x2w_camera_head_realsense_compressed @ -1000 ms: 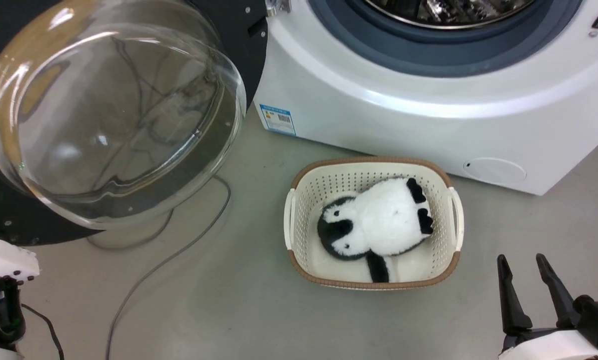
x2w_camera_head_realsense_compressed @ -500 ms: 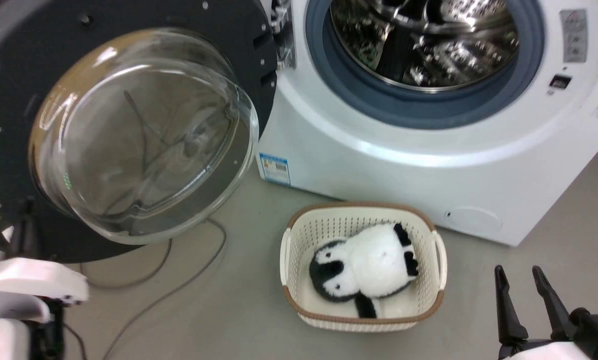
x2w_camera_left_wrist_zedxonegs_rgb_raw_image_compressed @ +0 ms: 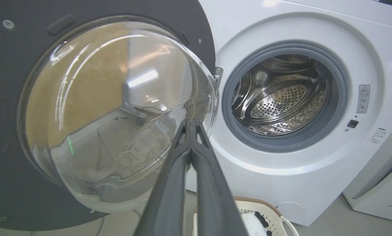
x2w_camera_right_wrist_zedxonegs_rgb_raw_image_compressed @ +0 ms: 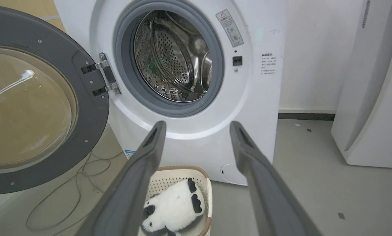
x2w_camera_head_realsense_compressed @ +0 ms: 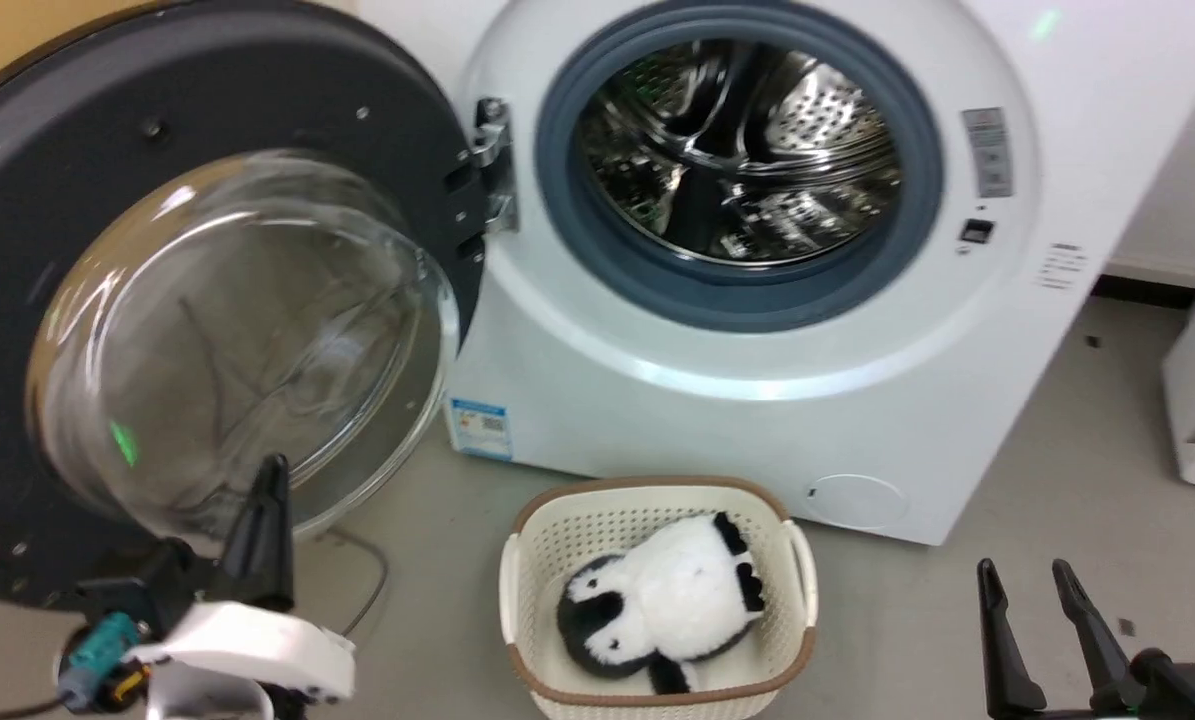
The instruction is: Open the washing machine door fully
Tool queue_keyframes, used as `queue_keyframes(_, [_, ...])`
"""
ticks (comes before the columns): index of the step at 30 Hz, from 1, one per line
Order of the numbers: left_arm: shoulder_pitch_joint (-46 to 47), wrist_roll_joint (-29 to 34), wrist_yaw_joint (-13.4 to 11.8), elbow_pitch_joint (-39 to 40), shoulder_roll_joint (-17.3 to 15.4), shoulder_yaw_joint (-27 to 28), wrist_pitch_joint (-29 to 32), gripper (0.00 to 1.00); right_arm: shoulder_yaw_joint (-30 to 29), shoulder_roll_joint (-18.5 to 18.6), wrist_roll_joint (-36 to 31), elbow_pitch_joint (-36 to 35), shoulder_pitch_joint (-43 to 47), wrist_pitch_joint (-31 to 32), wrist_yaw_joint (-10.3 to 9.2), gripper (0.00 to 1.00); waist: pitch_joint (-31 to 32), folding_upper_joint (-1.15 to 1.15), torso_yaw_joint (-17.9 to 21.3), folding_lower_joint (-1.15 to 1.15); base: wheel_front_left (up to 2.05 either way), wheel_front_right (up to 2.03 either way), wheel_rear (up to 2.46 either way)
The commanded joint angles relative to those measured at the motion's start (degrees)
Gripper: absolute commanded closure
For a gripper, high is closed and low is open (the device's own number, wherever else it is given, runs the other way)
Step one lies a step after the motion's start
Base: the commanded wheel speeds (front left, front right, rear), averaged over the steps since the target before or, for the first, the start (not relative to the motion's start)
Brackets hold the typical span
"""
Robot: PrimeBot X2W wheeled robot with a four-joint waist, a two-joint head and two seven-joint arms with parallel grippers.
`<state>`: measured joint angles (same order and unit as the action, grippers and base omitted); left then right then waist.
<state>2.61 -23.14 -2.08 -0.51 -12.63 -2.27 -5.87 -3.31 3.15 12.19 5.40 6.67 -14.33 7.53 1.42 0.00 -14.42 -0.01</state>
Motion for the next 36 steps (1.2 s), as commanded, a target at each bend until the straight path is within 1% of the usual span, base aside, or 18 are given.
queue_keyframes(1, [-1.5, 0.1, -0.2, 0.4, 0.6, -0.4, -0.5, 1.0, 0.1, -0.2, 0.1, -0.6, 0.9, -0.5, -0.04, 0.0, 1.5, 0.0, 2.3, 0.01, 0.0, 0.0, 0.0])
queue_keyframes(7, [-5.0, -0.5, -0.3, -0.6, 2.9, -2.0, -2.4, 1.0, 1.5, -0.2, 0.5, -2.9, 1.8, -0.6, -0.04, 0.0, 2.6, 0.0, 6.2, 0.01, 0.0, 0.0, 0.0])
queue_keyframes(12, [-7.1, 0.6, 0.2, -4.5, 3.1, -3.6, -4.5, 1.0, 2.1, -0.2, -0.1, -4.6, 2.5, -0.6, -0.04, 0.0, 2.7, 0.0, 8.6, 0.01, 0.0, 0.0, 0.0])
queue_keyframes(18, [-8.1, 2.2, 0.9, -7.9, 3.7, -5.8, -6.4, 1.0, 1.7, -0.3, -0.7, -6.9, 3.1, -0.7, -0.04, 0.0, 2.3, 0.0, 10.4, 0.01, 0.0, 0.0, 0.0])
queue_keyframes(23, [-8.2, 3.7, 0.9, -9.7, 4.3, -7.3, -7.6, 1.0, 1.0, -0.3, -1.4, -7.8, 3.5, -0.7, -0.04, 0.0, 1.9, 0.0, 11.1, 0.01, 0.0, 0.0, 0.0])
queue_keyframes(24, [-8.2, 3.9, 1.0, -9.9, 4.5, -7.6, -7.8, 0.97, 0.8, -0.3, -1.5, -7.8, 3.6, -0.7, -0.04, 0.0, 1.9, 0.0, 11.3, 0.01, 0.0, 0.0, 0.0])
queue_keyframes(26, [-8.3, 3.7, 1.1, -9.8, 5.1, -7.9, -8.2, 0.0, 0.5, -0.3, -1.7, -7.7, 3.7, -0.7, -0.04, 0.0, 1.8, 0.0, 11.5, 0.01, 0.0, 0.0, 0.0])
queue_keyframes(36, [-8.6, 7.4, -0.1, -10.5, 4.9, -8.7, -9.0, 0.0, 0.1, -0.3, -1.9, -6.7, 3.8, -0.7, -0.04, 0.0, 1.9, 0.0, 12.5, 0.01, 0.0, 0.0, 0.0])
